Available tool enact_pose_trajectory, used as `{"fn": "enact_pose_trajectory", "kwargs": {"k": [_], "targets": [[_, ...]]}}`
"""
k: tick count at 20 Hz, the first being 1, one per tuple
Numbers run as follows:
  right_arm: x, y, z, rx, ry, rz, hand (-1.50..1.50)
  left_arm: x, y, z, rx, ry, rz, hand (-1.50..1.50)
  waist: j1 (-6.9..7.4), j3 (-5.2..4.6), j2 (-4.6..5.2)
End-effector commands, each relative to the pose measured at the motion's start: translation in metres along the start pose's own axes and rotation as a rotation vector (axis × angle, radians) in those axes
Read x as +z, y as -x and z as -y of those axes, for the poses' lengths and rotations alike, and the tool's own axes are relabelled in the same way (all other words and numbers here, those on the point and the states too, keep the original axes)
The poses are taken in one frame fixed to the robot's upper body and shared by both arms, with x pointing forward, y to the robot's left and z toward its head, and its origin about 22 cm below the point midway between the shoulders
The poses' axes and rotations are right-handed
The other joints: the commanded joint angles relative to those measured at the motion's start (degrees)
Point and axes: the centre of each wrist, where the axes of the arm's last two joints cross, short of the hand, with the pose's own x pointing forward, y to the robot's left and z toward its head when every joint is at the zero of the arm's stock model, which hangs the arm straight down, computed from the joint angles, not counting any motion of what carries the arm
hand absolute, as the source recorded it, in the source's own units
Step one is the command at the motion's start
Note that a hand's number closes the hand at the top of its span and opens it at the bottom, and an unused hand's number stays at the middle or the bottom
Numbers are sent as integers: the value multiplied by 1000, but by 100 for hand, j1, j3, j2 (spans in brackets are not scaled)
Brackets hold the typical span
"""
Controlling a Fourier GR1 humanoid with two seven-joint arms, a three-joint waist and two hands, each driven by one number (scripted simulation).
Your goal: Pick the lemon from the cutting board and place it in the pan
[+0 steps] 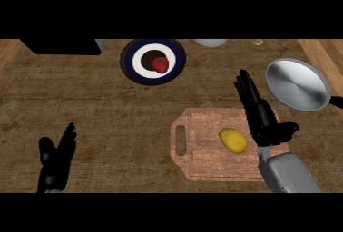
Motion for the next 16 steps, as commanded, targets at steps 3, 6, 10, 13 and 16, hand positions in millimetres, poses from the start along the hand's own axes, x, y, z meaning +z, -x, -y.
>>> {"fn": "enact_pose_trajectory", "kwargs": {"k": [3, 6, 10, 13, 16], "targets": [[-8, -6, -17, 0, -559, -9, 150, -7, -51, 13, 8, 90, 269, 0, 314, 171, 120], [-1, -5, -45, -15, -943, -31, 150, -10, -104, 20, -2, 130, 500, 0, 649, 203, 179], [-25, -30, 62, 68, -908, 235, -150, -14, -116, 18, 41, 139, 517, 0, 135, 207, 166], [-38, -53, 117, 158, -841, 387, -150, -22, -116, 17, 44, 138, 503, 0, 82, 203, 187], [-48, -72, 162, 242, -853, 411, -150, -25, -119, 17, 40, 168, 537, 0, 220, 197, 218]]}}
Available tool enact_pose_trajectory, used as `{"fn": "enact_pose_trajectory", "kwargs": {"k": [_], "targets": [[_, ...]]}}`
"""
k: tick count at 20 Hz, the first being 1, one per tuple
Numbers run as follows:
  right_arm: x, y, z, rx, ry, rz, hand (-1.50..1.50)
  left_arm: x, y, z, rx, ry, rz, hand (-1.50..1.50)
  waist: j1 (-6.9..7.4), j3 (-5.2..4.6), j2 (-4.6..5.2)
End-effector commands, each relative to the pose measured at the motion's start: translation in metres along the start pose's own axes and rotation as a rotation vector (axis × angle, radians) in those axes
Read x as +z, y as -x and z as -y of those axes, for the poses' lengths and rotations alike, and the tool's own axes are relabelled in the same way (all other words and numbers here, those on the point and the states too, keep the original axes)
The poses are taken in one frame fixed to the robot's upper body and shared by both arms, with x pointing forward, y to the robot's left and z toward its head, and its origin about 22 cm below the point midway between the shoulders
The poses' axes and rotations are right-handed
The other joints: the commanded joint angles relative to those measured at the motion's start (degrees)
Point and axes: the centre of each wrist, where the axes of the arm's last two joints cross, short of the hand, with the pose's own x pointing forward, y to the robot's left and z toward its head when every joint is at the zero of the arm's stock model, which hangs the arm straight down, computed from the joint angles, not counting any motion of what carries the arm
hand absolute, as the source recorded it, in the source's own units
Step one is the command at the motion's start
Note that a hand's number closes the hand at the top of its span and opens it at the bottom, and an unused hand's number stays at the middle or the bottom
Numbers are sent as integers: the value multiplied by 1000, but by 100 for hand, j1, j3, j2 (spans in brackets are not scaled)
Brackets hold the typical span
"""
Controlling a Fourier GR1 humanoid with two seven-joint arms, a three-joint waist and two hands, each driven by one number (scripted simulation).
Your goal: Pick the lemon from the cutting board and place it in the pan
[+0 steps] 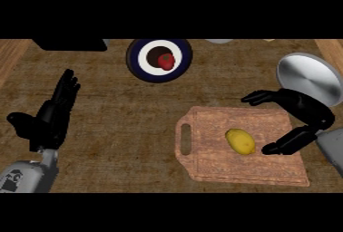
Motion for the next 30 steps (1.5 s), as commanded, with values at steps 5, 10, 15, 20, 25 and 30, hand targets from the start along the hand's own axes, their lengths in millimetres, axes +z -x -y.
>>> {"fn": "enact_pose_trajectory", "kwargs": {"k": [5, 10, 15, 20, 25, 30], "targets": [[11, -67, 96, 270, -248, 8, -150, -10, -6, 8, -2, 28, 40, 0, 134, -13, -3], [-2, -94, 119, 400, -356, -62, -150, -19, -6, 16, -2, 49, 24, 0, 131, -22, 4], [-37, -104, 119, 480, -387, 9, -150, -17, 9, 16, 5, 39, 9, 0, 61, -29, -39], [-57, -81, 89, 468, -422, 19, -150, -14, 1, 5, 1, 23, -1, 0, -4, -30, -86], [-54, -85, 78, 372, -535, 20, -150, -19, 6, 0, -15, -3, 10, 0, -82, -33, -85], [-63, -85, 50, 393, -601, 37, -150, -21, 9, -17, 5, 2, -12, 0, -138, -33, -100]]}}
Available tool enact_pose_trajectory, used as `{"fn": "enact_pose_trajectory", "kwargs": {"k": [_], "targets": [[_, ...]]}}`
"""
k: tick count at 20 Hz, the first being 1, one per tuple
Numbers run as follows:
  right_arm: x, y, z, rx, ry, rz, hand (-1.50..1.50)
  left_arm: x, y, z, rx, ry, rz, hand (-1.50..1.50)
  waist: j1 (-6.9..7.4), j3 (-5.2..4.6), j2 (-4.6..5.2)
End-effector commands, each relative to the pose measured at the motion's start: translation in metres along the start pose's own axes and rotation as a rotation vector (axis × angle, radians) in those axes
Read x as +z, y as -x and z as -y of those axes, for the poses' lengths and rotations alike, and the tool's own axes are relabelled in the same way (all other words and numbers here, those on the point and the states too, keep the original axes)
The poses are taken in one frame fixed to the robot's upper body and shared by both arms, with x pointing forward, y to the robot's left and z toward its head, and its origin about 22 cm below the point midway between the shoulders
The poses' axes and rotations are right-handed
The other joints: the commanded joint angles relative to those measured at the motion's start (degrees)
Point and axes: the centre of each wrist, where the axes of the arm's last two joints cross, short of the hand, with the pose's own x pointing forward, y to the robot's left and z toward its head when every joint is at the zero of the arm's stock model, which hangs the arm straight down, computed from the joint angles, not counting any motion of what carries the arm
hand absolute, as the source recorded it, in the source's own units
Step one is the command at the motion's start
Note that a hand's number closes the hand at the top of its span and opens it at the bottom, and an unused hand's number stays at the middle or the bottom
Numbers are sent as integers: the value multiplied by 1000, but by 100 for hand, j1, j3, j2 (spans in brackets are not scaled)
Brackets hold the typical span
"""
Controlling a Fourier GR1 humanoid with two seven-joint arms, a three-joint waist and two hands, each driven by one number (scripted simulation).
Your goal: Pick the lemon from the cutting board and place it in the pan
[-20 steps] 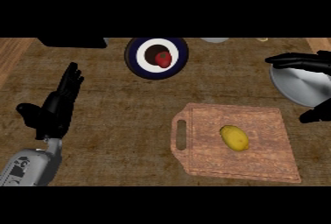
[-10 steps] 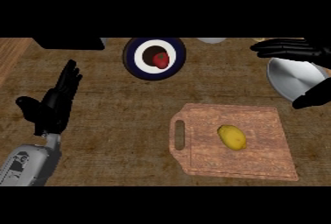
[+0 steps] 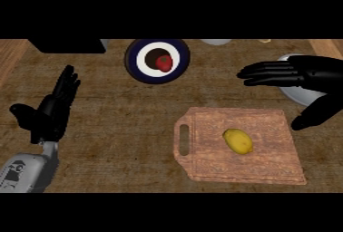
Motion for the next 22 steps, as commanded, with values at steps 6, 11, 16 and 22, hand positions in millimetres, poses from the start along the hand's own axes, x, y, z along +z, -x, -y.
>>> {"fn": "enact_pose_trajectory", "kwargs": {"k": [6, 11, 16, 22], "targets": [[-1, 1, -36, -84, -162, -7, -150, -11, -9, -3, 9, -22, -2, 0, -67, 3, -7], [-10, 10, -48, -37, -126, -70, -150, 10, 5, 8, 0, -8, 12, 0, -31, 3, -9], [0, 13, -62, -32, -185, -106, -150, 0, -4, -4, 9, -31, 0, 0, -61, 3, -10], [-24, 36, -59, -54, -270, -93, -150, -4, 0, 16, 7, 3, 6, 0, 44, 5, 16]]}}
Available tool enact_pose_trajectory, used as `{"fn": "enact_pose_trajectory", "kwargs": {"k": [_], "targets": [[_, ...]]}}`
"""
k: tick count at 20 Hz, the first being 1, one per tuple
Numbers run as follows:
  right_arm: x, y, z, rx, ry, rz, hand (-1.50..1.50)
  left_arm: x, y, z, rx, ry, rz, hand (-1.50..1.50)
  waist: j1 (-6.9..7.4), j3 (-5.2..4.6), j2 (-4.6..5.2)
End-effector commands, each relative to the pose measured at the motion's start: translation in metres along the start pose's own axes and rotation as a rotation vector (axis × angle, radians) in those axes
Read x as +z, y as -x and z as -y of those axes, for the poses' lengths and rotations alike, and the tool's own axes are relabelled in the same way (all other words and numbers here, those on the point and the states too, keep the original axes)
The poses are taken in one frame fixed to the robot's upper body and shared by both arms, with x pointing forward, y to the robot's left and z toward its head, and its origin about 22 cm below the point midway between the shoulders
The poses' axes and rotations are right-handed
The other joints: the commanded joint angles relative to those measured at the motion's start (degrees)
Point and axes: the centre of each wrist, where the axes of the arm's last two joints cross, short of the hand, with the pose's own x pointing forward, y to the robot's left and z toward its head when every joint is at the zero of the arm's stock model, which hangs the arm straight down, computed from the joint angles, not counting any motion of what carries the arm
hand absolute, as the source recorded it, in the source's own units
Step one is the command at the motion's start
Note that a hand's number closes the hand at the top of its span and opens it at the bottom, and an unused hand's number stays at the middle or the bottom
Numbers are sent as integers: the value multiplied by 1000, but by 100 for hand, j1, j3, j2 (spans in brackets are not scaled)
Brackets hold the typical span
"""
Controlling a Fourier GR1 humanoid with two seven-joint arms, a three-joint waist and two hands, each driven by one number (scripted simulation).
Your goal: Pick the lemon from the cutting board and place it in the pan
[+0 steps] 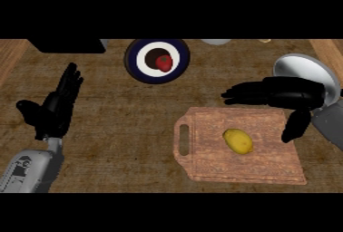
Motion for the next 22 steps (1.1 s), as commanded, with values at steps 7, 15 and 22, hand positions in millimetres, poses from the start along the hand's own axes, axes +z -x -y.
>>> {"fn": "enact_pose_trajectory", "kwargs": {"k": [7, 15, 22], "targets": [[-25, -2, -14, 3, -135, 76, -150, 8, 1, -1, 5, -7, -12, 0, -18, 0, -18], [-27, -2, -47, 191, -193, -5, -150, 8, 1, -20, -9, 6, -10, 0, -47, 0, -21], [-39, 14, -51, 223, -241, -66, -150, 19, -4, 4, -7, 4, -1, 0, -12, 2, -16]]}}
